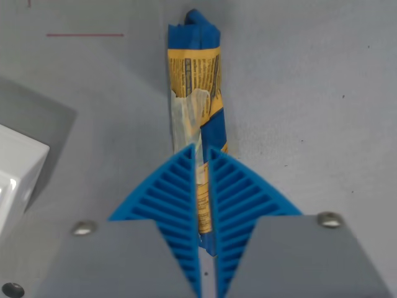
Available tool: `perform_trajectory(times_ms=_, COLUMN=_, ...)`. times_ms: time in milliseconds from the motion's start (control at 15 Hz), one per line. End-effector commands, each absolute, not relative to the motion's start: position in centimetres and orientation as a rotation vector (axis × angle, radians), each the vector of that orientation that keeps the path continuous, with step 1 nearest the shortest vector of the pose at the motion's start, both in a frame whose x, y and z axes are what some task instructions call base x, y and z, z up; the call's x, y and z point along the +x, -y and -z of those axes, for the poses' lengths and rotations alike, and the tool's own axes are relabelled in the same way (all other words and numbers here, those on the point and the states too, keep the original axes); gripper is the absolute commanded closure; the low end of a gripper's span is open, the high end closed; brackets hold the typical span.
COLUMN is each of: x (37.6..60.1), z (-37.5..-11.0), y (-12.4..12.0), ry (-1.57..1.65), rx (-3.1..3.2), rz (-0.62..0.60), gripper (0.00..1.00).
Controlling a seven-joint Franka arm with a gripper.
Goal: Pick up the blue bag
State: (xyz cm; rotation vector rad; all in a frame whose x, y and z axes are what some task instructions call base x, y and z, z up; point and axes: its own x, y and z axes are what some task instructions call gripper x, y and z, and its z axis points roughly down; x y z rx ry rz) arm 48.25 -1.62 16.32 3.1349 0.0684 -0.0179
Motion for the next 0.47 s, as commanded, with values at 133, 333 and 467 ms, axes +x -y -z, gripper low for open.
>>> perform_trajectory(times_ms=133, x=47.4, z=-16.4, y=1.5, ry=-0.092, rx=3.162, rz=-0.157, gripper=1.0)
perform_trajectory(times_ms=333, x=46.9, z=-17.9, y=1.7, ry=-0.091, rx=3.163, rz=-0.146, gripper=1.0)
perform_trajectory(times_ms=467, x=46.7, z=-18.8, y=1.8, ry=-0.091, rx=3.164, rz=-0.133, gripper=1.0)
